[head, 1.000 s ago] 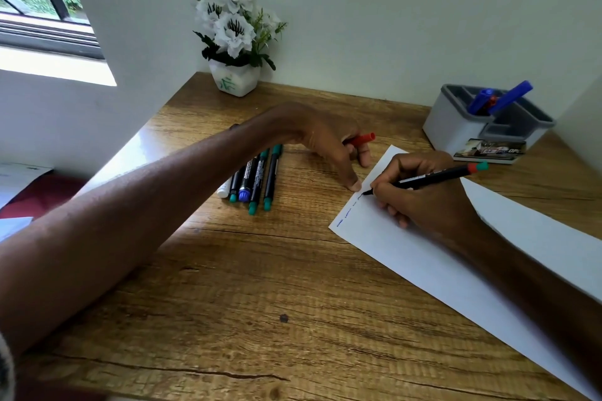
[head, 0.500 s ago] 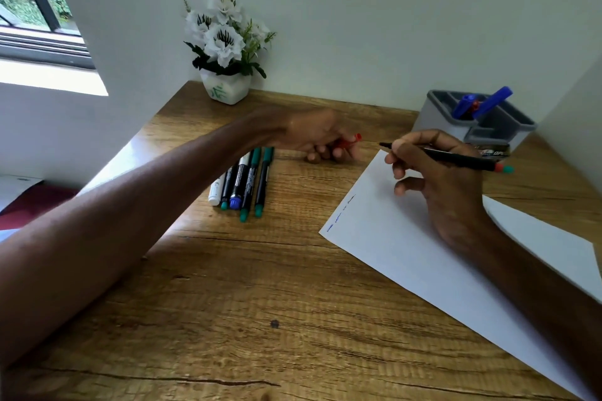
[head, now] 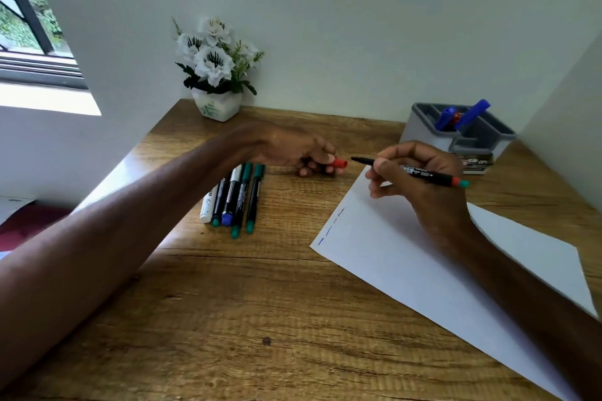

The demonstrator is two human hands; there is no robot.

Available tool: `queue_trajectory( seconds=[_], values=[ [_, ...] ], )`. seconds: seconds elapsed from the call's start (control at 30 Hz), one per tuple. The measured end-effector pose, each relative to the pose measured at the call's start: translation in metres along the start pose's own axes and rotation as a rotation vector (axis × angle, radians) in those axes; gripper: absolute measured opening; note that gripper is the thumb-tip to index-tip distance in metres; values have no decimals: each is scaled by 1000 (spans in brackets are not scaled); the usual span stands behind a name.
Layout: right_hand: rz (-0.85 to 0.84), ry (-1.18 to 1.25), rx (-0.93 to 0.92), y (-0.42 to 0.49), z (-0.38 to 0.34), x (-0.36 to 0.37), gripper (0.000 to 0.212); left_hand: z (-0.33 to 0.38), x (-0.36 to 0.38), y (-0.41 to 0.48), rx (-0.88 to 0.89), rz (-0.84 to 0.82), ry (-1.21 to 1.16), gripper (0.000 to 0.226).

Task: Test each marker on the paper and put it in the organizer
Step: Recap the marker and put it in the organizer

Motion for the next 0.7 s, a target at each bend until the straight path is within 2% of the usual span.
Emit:
queue_trajectory(
  seconds=[0.07,0.27,0.7],
  values=[
    [15,-51,-19,1,1,-2,3,0,-2,0,3,8,-20,23],
    [-13,-98,-71,1,1,2,6,-3,-1,-1,10,18,-30,24],
    [-28,-162,-22,4,10,2,6,-4,-2,-1,22,3,-78,28]
  ],
)
Point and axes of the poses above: each hand's wrist, its own y-axis towards the middle knuckle, its own x-axis out of the palm, z = x × y, the point moved 1 cm from there along y, towards the middle knuckle, and after that the axes turned 14 degrees about -z, right-handed, at the moved point
